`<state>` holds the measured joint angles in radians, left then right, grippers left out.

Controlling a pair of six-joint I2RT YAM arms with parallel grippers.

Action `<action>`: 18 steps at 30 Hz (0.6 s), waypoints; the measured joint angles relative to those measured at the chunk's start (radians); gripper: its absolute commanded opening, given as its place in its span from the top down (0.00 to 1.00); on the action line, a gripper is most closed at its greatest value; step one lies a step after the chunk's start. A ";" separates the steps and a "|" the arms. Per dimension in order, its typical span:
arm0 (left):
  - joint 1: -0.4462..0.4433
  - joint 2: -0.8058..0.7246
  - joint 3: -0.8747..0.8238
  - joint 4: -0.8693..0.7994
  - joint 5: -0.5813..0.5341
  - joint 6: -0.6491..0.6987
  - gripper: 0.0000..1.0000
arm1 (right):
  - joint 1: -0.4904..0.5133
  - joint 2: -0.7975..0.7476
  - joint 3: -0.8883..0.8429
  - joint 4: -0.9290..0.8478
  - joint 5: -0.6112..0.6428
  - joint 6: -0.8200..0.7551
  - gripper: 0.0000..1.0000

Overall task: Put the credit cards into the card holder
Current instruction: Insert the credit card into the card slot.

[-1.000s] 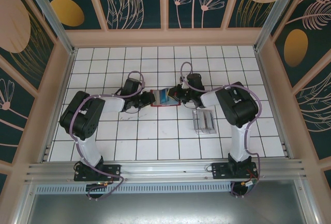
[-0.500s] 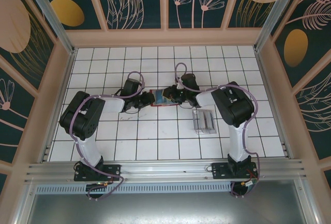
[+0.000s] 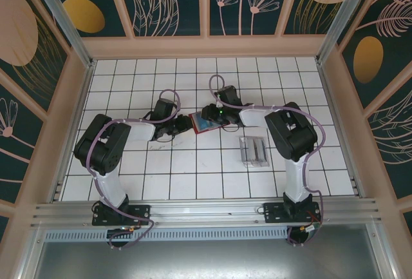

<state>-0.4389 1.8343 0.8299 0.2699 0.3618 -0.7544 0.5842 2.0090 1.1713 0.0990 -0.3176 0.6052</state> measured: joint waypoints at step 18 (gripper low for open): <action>0.001 0.009 0.005 -0.015 -0.027 0.002 0.85 | 0.097 0.003 0.084 -0.128 0.068 -0.169 0.69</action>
<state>-0.4377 1.8431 0.8345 0.2550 0.3347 -0.7528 0.6807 2.0121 1.2552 -0.0288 -0.2497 0.4362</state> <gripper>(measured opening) 0.146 0.301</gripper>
